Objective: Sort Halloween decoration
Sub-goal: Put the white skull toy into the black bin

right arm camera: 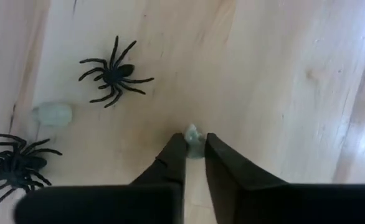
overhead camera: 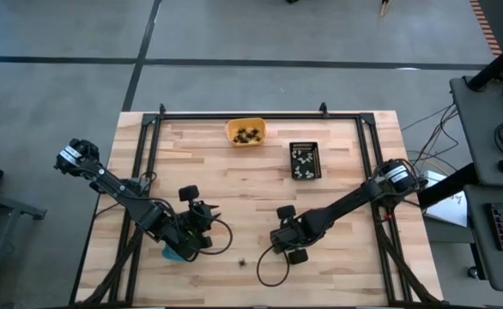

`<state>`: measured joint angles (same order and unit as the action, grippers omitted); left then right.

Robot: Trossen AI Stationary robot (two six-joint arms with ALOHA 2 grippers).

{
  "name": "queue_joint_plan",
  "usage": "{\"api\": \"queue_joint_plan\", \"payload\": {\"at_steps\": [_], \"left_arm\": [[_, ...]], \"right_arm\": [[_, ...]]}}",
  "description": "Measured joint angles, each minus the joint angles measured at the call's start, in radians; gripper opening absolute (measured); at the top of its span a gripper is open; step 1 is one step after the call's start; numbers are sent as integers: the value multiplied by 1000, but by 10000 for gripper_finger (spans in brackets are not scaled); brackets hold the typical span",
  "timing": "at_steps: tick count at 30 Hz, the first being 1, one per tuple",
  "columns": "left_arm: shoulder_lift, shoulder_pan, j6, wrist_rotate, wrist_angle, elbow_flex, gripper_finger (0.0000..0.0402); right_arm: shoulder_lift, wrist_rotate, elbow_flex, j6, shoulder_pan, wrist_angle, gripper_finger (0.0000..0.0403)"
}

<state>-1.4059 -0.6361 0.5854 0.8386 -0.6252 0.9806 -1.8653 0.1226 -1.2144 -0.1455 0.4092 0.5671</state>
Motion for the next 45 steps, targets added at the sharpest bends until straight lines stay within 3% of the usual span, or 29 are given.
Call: {"api": "queue_joint_plan", "payload": {"at_steps": [6,26,36,45], "left_arm": [[0,0,0,0,4,0,84],[0,0,-15,11,4,0,84],[0,0,-27,10,1,0,84],[51,-13,-60,14,-22,0,84]], "right_arm": [[0,7,-3,0,-6,-25,11],[85,0,1,15,-71,-49,9],[90,1,1,69,-119,-170,9],[90,0,1,131,-242,-414,8]]}}
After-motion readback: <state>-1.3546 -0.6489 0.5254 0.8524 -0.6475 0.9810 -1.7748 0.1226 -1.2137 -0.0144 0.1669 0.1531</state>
